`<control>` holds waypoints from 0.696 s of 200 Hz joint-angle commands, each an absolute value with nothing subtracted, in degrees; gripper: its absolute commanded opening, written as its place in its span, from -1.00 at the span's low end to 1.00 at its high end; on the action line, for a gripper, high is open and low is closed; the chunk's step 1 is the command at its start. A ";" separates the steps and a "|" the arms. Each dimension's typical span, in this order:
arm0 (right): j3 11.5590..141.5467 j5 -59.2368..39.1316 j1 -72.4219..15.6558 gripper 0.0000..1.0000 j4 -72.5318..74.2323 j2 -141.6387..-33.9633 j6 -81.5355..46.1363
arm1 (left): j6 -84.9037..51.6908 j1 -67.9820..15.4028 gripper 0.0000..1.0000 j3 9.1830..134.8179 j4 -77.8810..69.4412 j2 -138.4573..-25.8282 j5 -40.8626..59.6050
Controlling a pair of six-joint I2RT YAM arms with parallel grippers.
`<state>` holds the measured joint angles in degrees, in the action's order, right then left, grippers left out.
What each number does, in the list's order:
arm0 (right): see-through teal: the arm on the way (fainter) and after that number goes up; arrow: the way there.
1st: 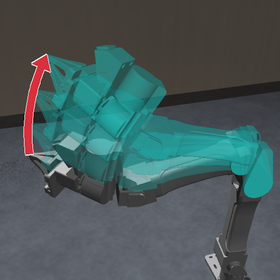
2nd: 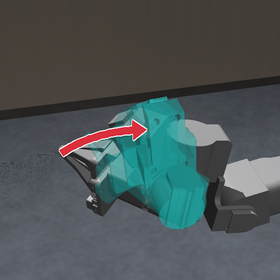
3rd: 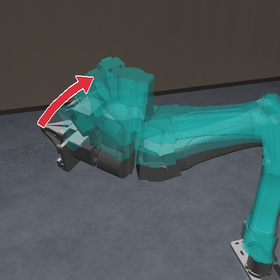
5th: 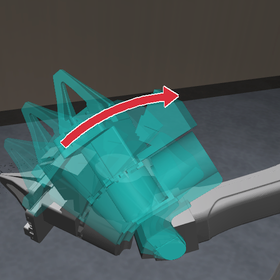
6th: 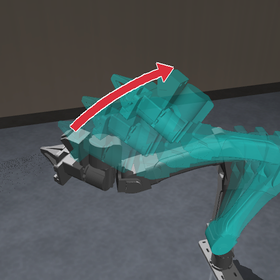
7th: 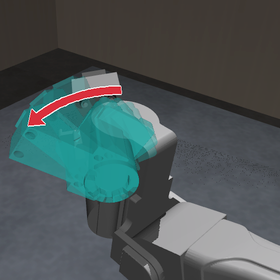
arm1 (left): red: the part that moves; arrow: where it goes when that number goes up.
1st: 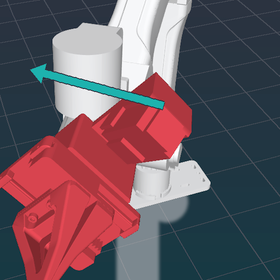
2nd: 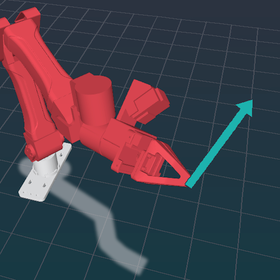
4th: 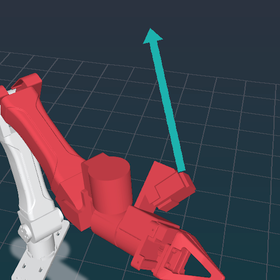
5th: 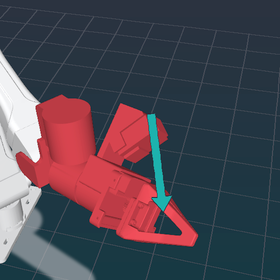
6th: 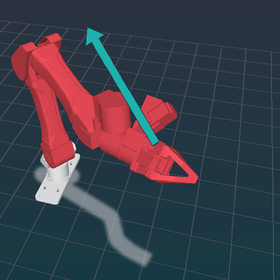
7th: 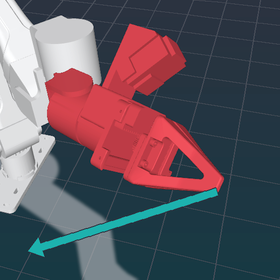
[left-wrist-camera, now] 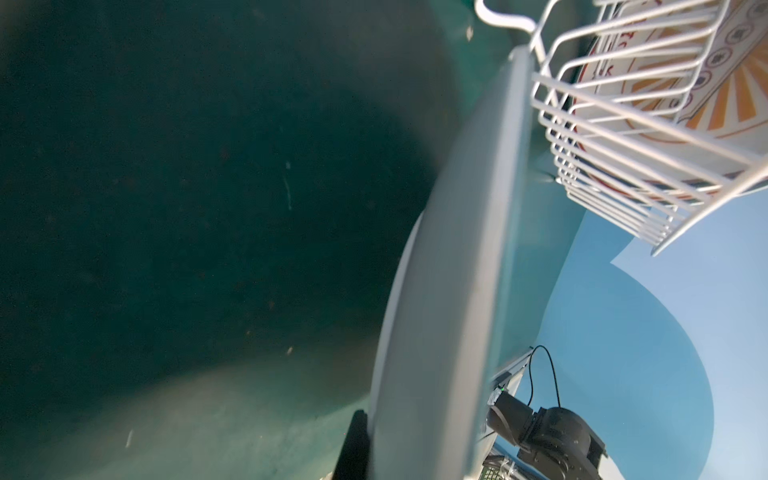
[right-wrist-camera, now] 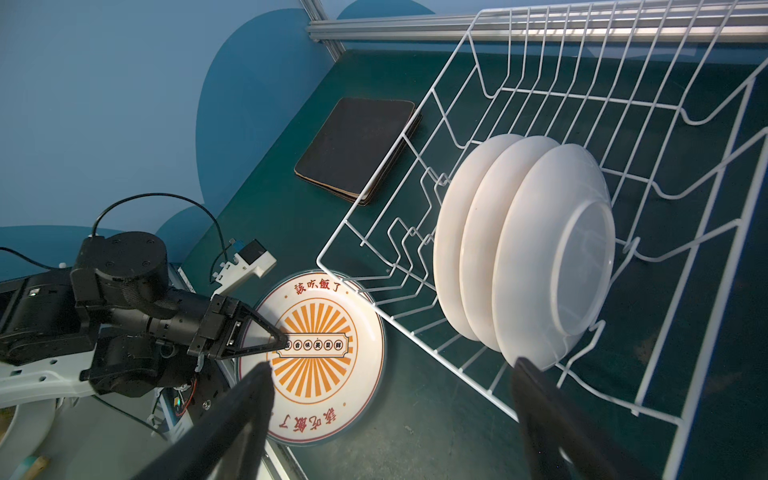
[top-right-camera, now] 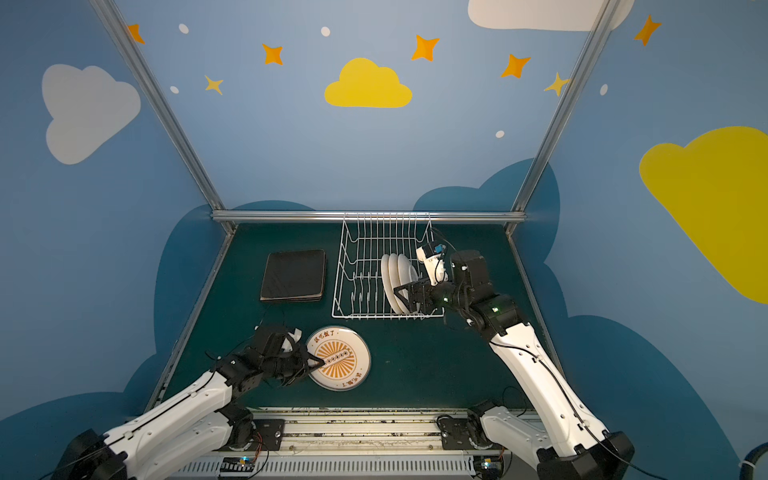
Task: Unload the plates from the dish rack
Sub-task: 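Release the right gripper and carry the plate toward the robot with the left, then lower the printed plate flat onto the table and open the left gripper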
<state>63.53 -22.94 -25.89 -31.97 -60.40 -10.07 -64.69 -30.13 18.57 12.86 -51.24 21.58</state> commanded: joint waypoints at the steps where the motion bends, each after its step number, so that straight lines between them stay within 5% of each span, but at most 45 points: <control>1: 63.36 -22.61 -26.21 0.77 -30.94 -60.80 -10.20 | -65.83 -30.15 -0.86 18.89 4.94 -53.56 22.31; 47: 63.24 -22.03 -26.32 0.77 -30.91 -60.81 -10.10 | -66.39 -30.15 -0.65 19.76 0.97 -60.17 23.29; 113: 63.11 -20.73 -26.33 0.78 -31.74 -60.38 -9.24 | -66.56 -30.06 -0.13 22.80 2.16 -65.39 21.91; 139: 63.06 -20.35 -26.33 0.77 -31.71 -60.63 -9.36 | -66.25 -30.06 0.22 25.82 6.68 -67.57 20.42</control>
